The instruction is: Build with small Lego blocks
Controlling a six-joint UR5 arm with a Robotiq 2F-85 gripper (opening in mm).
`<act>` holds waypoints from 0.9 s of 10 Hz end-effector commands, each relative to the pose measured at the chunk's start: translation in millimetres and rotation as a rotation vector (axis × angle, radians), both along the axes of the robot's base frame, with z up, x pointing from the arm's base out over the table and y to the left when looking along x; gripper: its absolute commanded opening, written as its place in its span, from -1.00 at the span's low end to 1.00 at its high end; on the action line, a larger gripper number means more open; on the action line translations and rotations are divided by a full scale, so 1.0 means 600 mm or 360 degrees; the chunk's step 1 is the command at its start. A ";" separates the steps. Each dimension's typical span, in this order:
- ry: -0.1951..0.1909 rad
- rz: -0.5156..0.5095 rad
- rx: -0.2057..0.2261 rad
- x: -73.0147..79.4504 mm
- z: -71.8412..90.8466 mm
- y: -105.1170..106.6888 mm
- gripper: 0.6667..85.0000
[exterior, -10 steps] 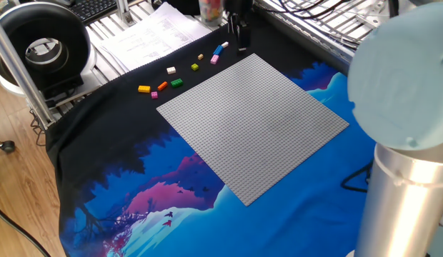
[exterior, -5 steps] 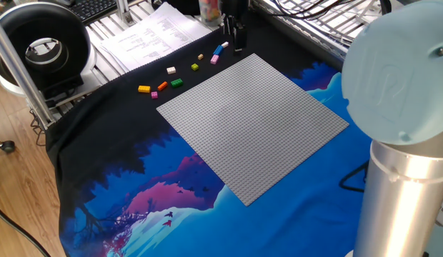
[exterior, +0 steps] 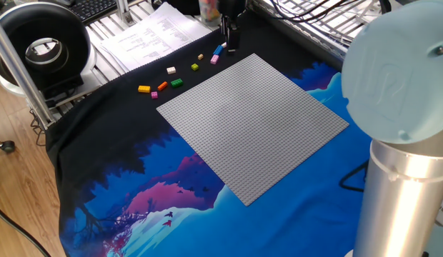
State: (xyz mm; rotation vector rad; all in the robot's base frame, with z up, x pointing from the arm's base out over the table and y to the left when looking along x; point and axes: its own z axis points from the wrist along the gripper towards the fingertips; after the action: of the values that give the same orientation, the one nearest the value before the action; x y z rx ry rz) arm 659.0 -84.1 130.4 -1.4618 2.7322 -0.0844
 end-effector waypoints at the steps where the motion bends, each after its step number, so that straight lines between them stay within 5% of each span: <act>1: 0.0004 0.0029 0.0087 -0.001 0.001 0.022 0.86; 5: 0.0053 0.0487 -0.0186 0.004 -0.006 -0.065 0.68; 6: 0.0022 0.0572 -0.0243 0.019 -0.007 -0.087 0.75; 9: 0.0072 0.0801 -0.0247 0.046 -0.009 -0.141 0.75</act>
State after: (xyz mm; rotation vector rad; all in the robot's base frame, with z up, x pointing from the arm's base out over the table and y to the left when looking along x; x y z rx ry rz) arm 673.3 -139.5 125.1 -1.9906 2.4631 -0.2388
